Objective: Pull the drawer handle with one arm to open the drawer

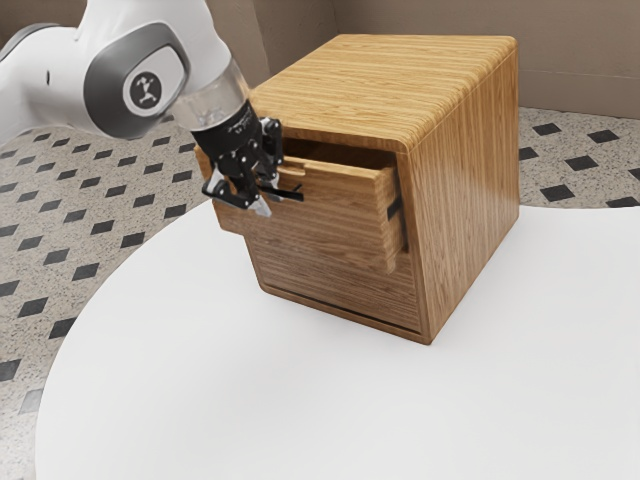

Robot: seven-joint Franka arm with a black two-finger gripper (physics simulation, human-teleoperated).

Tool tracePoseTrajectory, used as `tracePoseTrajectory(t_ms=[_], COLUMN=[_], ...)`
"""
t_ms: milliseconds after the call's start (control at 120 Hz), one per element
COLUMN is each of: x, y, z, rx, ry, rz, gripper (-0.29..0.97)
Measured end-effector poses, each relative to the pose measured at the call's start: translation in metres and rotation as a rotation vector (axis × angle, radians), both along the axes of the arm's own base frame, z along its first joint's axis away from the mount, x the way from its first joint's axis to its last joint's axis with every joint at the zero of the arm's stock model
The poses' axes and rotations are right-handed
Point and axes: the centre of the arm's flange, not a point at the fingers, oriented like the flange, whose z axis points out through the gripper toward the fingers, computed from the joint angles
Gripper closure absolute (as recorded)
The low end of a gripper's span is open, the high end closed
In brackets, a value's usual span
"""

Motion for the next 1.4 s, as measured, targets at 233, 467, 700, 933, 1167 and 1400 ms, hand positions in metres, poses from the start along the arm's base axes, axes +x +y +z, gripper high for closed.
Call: tracePoseTrajectory(t_ms=[233,467,700,933,1167,1400], x=[-0.016,-0.031,-0.054,-0.079,-0.104,-0.121], y=[-0.001,-0.002,-0.003,-0.004,0.004,0.007], z=[-0.001,-0.003,-0.002,-0.002,-0.003,-0.005], rx=[0.0,-0.001,-0.001,-0.002,-0.002,-0.002], ry=[0.008,0.017,0.014,-0.002,-0.021,-0.037], rz=[-0.001,-0.001,-0.001,0.001,0.021,0.034], gripper=[0.58,0.59,0.59,0.59,0.59,0.59])
